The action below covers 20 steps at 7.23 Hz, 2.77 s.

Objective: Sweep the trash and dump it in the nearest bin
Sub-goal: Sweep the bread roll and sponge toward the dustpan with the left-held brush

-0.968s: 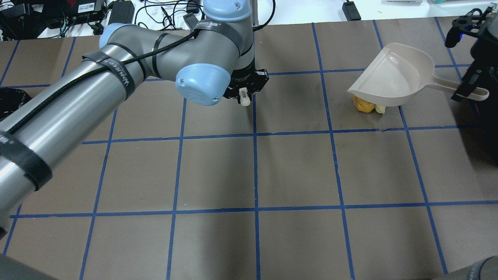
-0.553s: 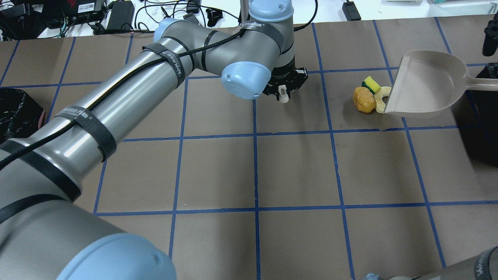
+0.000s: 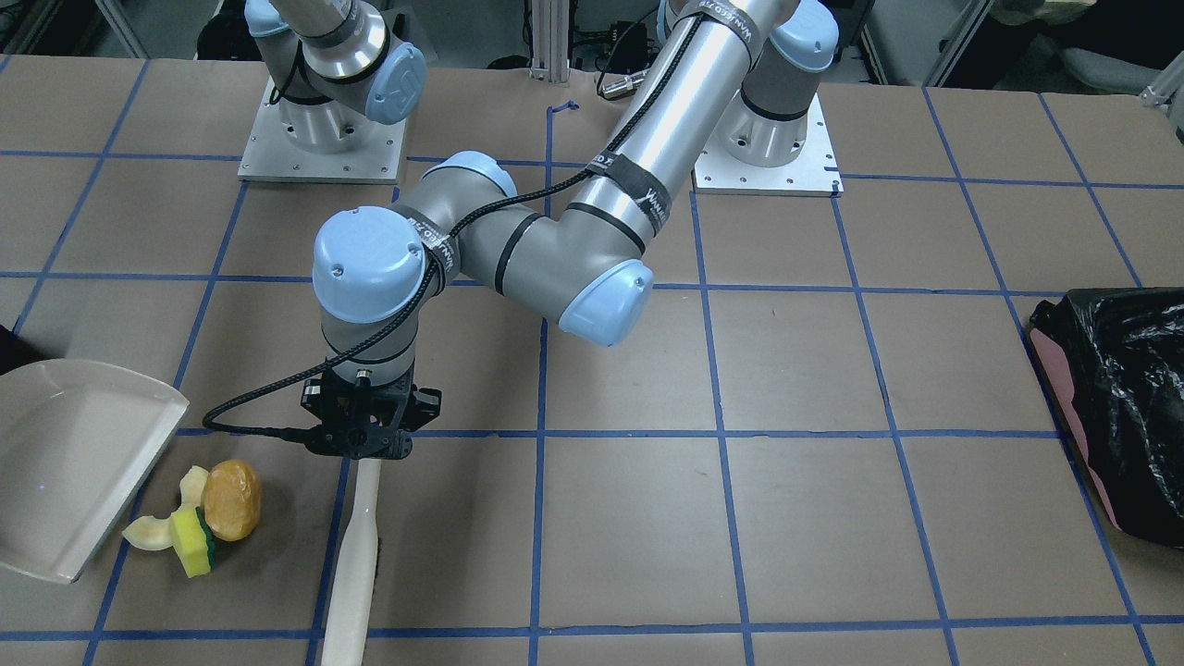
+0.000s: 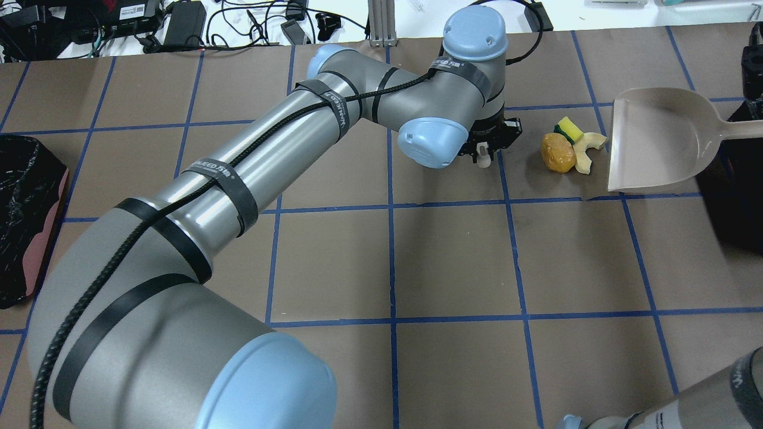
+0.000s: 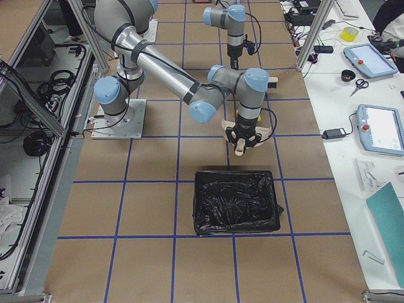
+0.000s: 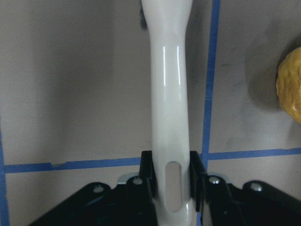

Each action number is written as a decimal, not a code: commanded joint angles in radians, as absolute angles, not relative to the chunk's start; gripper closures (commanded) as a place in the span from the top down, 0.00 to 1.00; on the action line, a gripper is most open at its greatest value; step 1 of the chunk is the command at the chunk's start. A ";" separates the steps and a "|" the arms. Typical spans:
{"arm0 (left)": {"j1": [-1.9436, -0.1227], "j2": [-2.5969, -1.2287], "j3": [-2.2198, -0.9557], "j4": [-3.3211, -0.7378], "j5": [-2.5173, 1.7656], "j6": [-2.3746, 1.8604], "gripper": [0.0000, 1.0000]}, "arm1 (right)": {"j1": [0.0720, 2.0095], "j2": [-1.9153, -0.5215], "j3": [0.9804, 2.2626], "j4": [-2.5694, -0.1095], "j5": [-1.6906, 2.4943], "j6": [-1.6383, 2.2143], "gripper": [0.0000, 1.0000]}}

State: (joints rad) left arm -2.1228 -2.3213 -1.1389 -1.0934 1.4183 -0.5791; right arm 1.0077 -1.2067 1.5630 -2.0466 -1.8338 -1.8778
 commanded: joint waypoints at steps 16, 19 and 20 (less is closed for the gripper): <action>-2.266 -2.370 -1.100 -1.066 1.410 -0.839 0.00 | 1.006 -1.123 1.565 -2.109 -1.823 -1.917 0.00; -2.290 -2.399 -1.098 -0.982 1.407 -0.882 0.00 | 1.006 -1.111 1.568 -2.115 -1.747 -1.983 0.00; -2.296 -2.419 -1.094 -0.929 1.402 -0.917 0.00 | 1.006 -1.111 1.568 -2.115 -1.747 -1.988 0.00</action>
